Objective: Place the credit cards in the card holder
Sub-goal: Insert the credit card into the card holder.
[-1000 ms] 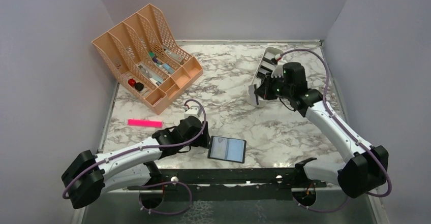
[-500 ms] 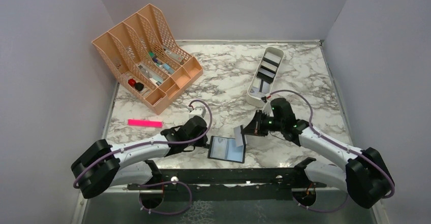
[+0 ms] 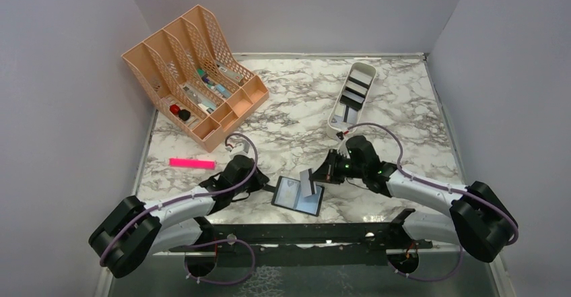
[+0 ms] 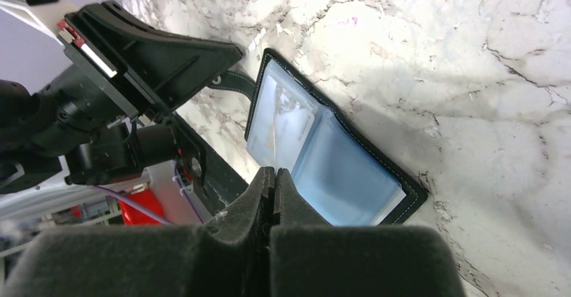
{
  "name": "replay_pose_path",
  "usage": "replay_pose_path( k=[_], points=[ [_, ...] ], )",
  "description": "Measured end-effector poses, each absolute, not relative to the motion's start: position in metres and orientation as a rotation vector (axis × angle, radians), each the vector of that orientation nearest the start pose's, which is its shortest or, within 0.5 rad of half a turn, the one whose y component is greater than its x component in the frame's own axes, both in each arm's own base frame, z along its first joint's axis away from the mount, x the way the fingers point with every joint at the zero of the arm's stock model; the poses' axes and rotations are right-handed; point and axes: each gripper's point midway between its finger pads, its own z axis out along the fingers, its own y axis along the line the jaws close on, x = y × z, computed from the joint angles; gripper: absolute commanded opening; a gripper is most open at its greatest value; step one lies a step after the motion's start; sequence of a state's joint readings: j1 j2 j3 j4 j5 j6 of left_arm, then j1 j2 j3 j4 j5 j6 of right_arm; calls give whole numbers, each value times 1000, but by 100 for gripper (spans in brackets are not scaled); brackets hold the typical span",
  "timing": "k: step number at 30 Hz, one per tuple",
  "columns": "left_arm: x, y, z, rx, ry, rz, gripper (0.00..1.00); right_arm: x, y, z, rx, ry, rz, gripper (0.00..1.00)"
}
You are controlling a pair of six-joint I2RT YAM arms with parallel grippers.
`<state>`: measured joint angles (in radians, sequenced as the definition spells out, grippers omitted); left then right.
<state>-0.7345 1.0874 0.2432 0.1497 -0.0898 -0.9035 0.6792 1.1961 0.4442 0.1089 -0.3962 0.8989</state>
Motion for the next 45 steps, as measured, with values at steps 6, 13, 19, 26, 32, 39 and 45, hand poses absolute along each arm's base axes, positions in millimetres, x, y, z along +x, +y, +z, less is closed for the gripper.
replay_pose_path(
  k=[6, 13, 19, 26, 32, 39, 45],
  points=[
    [190, -201, 26, -309, 2345, -818, 20, 167, 264, 68, 94, 2492, 1241, 1],
    [178, -205, 36, -308, 2334, -905, 33, 153, 266, 58, 125, 2525, 1255, 1],
    [164, -212, 38, -278, 2356, -956, 28, 144, 265, 50, 169, 2538, 1276, 1],
    [147, -215, 24, -246, 2430, -946, 14, 149, 266, 51, 208, 2514, 1275, 1],
    [142, -221, 22, -235, 2439, -965, 11, 156, 267, 47, 235, 2494, 1260, 1],
    [139, -227, 22, -213, 2440, -983, 11, 157, 267, 37, 237, 2501, 1250, 1],
    [138, -228, 22, -213, 2439, -989, 11, 157, 261, 35, 241, 2470, 1231, 1]
  ],
)
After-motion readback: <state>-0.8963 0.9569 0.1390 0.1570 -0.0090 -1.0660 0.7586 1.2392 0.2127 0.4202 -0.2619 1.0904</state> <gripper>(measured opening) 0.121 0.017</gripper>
